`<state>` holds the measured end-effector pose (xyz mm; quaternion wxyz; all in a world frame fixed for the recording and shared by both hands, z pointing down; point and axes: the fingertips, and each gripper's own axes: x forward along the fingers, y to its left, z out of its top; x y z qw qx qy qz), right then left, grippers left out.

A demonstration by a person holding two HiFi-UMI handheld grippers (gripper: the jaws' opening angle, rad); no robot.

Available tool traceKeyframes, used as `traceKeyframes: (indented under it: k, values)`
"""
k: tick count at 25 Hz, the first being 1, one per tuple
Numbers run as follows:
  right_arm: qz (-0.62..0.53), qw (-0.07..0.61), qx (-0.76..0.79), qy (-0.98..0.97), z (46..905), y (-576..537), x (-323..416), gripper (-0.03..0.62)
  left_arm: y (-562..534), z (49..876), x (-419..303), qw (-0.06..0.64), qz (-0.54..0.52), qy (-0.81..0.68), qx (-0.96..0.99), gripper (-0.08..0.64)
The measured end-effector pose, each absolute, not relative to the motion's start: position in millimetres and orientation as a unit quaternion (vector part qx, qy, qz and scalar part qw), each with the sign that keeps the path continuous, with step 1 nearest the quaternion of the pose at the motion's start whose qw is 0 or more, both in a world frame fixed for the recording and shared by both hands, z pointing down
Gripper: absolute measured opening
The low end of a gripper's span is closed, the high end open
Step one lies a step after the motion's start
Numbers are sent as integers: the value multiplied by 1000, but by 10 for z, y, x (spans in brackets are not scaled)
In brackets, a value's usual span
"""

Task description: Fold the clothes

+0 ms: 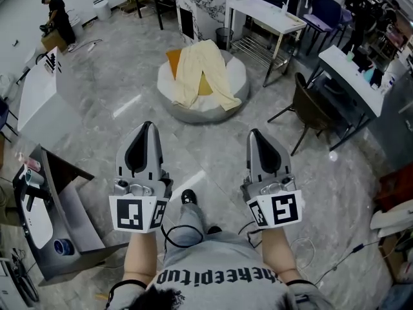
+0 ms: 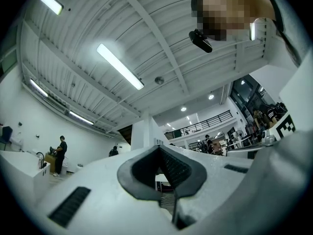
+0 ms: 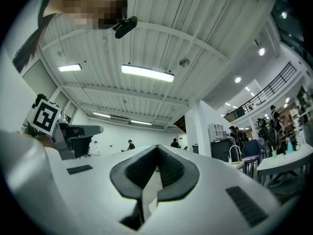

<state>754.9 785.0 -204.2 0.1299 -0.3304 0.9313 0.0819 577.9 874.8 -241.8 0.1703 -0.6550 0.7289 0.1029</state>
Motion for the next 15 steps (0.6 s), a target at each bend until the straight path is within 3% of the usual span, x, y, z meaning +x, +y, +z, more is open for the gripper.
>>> traceKeyframes:
  k: [15]
  values:
    - [113,99,-375,915,-2104,6471,6338,0,7169,-2396,4528,136,99,710,-683,3]
